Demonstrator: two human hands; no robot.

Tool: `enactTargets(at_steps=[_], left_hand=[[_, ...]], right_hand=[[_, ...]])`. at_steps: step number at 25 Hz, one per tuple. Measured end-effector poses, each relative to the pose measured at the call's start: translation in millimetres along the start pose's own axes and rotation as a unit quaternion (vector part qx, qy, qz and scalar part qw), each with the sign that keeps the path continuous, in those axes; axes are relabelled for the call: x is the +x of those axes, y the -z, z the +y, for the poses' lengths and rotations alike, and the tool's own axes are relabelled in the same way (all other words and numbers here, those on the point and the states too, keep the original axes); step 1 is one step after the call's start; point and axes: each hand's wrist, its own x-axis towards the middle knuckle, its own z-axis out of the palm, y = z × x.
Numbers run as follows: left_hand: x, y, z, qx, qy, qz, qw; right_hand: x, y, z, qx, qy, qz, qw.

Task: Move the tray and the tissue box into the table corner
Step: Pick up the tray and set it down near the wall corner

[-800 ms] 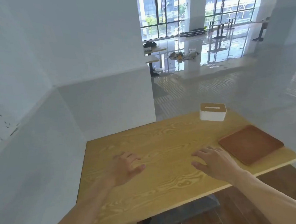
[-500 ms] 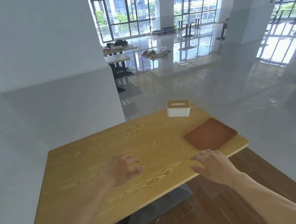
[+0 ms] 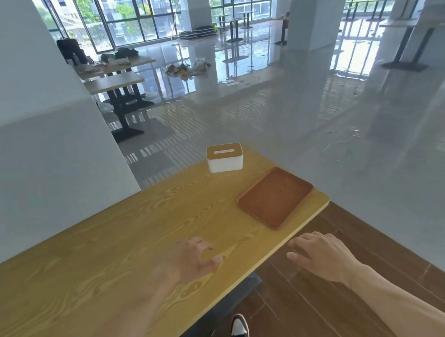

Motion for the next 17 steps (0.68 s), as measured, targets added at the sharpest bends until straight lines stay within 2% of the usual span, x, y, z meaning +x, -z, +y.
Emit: enactTargets(at_steps=[8, 17], left_hand=[[102, 4, -14, -0.019, -0.052, -0.036, 0.998], [201, 2, -28, 0.004, -0.048, -0.093, 0.995]], right_hand=[[57, -1, 51, -0.010, -0.068, -0.034, 0.997], [141, -8, 87, -0.005, -0.112, -0.086, 0.990]])
